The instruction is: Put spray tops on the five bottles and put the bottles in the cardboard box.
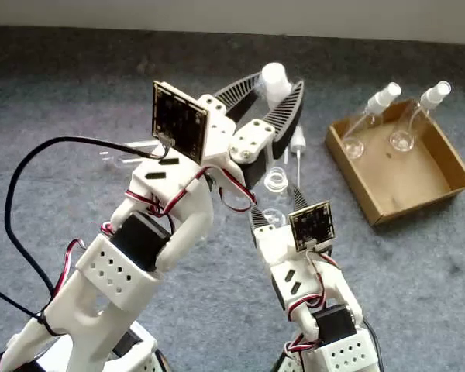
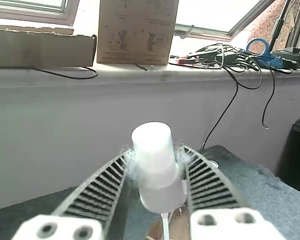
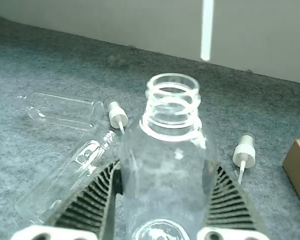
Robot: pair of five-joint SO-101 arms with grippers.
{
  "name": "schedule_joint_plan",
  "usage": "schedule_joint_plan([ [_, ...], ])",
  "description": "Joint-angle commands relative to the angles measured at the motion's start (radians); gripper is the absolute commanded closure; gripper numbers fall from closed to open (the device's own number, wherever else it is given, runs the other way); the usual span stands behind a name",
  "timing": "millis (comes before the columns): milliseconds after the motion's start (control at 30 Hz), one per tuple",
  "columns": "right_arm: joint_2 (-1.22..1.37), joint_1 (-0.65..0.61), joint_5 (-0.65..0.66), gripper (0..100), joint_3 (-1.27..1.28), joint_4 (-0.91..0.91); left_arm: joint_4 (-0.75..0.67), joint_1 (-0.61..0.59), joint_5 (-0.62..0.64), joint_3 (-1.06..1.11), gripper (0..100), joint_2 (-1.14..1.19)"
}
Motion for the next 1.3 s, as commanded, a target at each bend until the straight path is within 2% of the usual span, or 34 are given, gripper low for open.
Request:
schedule_joint_plan([
  [0, -0.021, -0.004, 0.000, 86.4, 0.122, -0.002, 0.071, 0.025, 0.011, -0.042, 100, -0.038],
  [133, -0.021, -0.002, 0.000, 86.4, 0.122, -0.002, 0.143, 0.025, 0.008, -0.054, 100, -0.074],
  [633, -0.021, -0.002, 0.000, 86.4, 0.122, -0.002, 0.135, 0.018, 0.008, 0.027, 100, -0.110],
  [1033, -0.021, -0.002, 0.000, 86.4, 0.122, -0.002, -0.192, 0.018, 0.006, 0.321, 100, -0.116],
  [1133, -0.021, -0.002, 0.000, 86.4, 0.122, -0.002, -0.227, 0.016, 0.006, 0.323, 100, -0.116],
  [1267, -0.021, -0.002, 0.000, 86.4, 0.120, -0.002, -0.204, 0.016, 0.006, 0.285, 100, -0.116],
])
